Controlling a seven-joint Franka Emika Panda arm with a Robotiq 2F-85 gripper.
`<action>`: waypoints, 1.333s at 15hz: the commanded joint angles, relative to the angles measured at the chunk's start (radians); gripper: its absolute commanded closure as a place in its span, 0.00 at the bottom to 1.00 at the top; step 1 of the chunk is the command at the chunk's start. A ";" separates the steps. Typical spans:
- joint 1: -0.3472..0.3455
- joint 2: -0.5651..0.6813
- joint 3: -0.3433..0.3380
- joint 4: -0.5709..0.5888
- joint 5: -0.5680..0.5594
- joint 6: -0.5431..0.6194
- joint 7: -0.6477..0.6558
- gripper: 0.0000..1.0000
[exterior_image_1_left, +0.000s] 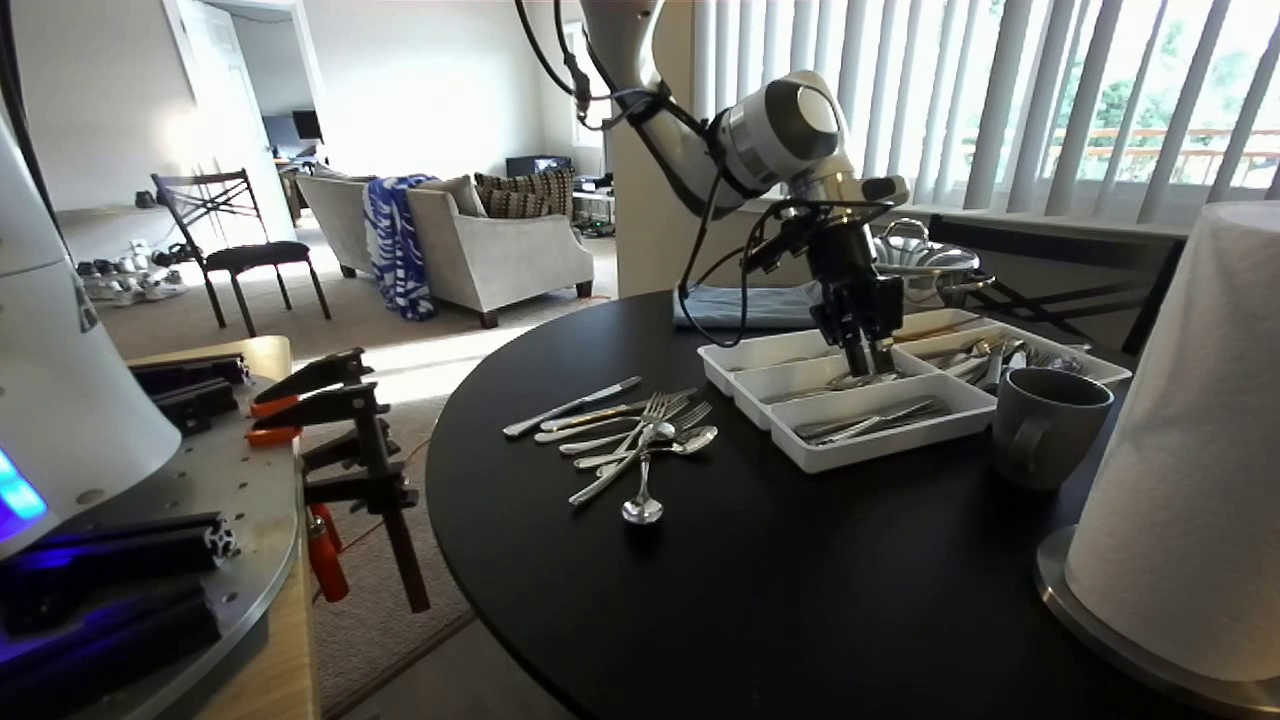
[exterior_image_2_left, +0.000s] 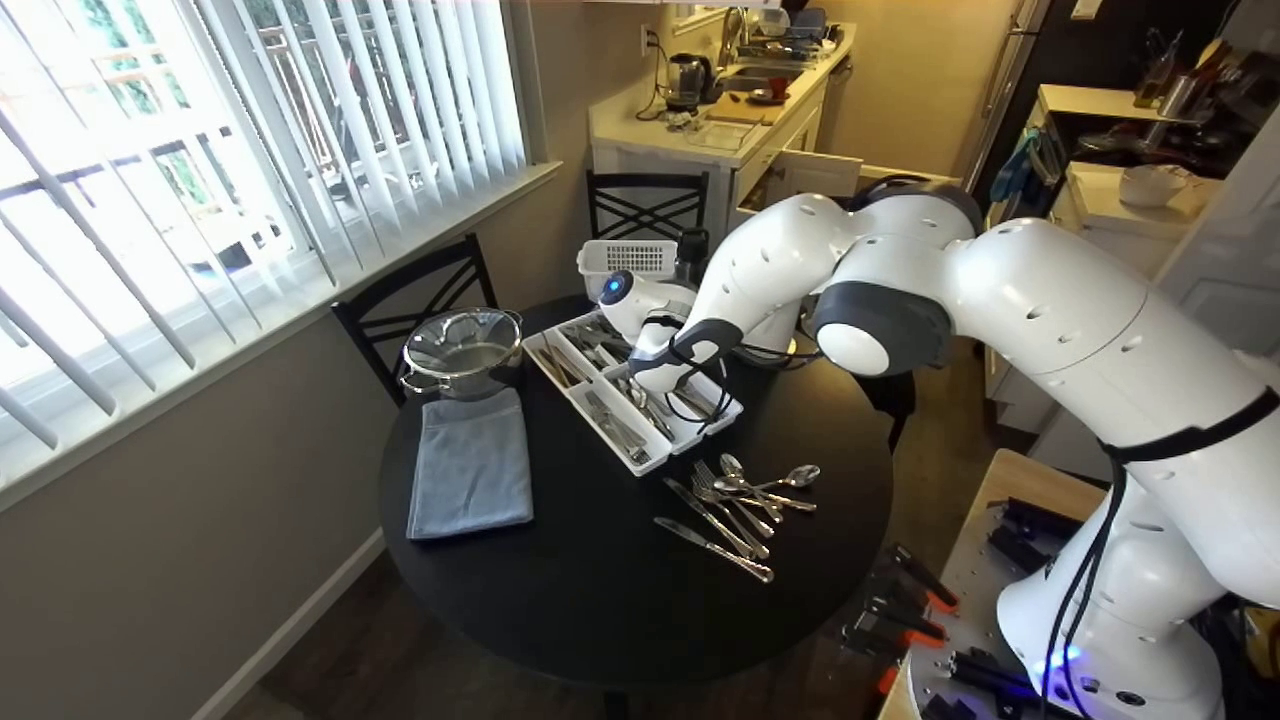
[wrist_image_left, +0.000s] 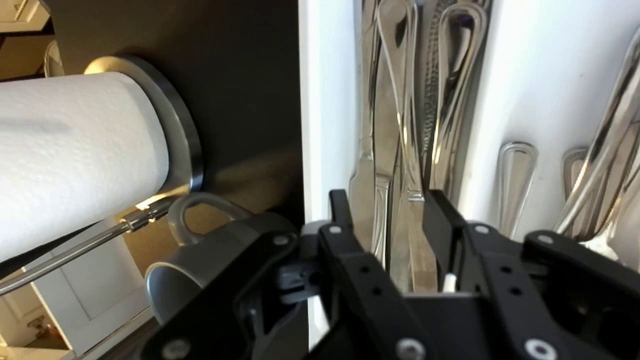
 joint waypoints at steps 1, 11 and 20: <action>0.020 -0.077 0.009 -0.071 -0.041 -0.001 0.015 0.25; -0.023 -0.453 0.266 -0.508 0.021 0.353 -0.176 0.00; 0.017 -0.406 0.322 -0.686 0.057 0.472 -0.180 0.00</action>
